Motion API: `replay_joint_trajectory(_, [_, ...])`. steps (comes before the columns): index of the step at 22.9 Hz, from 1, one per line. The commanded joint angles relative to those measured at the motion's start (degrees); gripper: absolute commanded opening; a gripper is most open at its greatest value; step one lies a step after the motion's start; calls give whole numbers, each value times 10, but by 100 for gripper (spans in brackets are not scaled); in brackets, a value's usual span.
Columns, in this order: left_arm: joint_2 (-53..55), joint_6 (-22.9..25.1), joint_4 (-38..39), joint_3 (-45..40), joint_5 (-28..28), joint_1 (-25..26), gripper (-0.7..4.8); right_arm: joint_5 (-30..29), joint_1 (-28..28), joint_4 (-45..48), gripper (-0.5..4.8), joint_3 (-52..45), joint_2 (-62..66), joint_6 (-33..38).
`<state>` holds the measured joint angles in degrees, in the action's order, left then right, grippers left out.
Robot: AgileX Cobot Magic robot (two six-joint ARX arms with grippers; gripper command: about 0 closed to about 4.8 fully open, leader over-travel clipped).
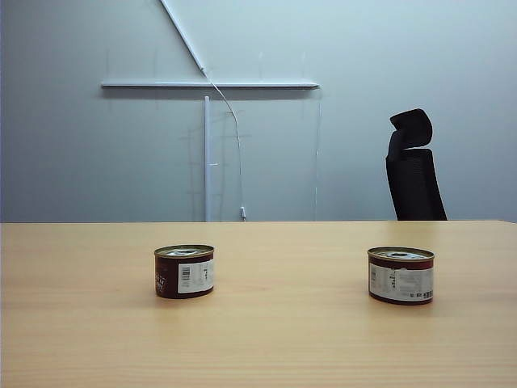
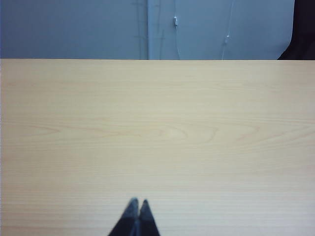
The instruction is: Stack a can of tomatoes on the right onto the can of tomatoes on the left.
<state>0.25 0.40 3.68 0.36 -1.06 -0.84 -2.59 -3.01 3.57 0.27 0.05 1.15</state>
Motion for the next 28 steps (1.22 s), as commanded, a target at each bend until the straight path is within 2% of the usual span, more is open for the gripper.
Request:
replay_joint_trajectory(1, [1, 0, -7, 2, -2, 0, -4, 0, 0, 14, -9, -2, -1, 3])
replay_joint_trajectory(10, [1, 0, -7, 2, -2, 0, -4, 1, 0, 14, -9, -2, -1, 3])
replay_joint_trajectory(15, [1, 0, -7, 1, 0, -36, -4, 0, 0, 19, -9, -2, -1, 5])
replay_joint_trajectory(17, [6, 0, -7, 1, 0, -95, -4, -1, 0, 35, -9, -2, -1, 38])
replay_joint_trajectory(19, [35, 0, -7, 1, -1, -212, -4, -8, 1, 65, -8, -2, -1, 99])
replay_joint_trajectory(20, [52, 0, -7, 1, -1, -275, -4, -29, 1, 73, -9, 0, -1, 110])
replay_joint_trajectory(21, [63, 0, -7, 1, -1, -315, -4, -38, 1, 74, -8, 1, -1, 113])
replay_joint_trajectory(25, [93, 0, -7, 1, -2, -447, -4, -81, 3, 44, -9, 24, 1, 130])
replay_joint_trajectory(28, [108, 0, -7, 1, -3, -522, -4, -91, 15, -4, -9, 53, 2, 129])
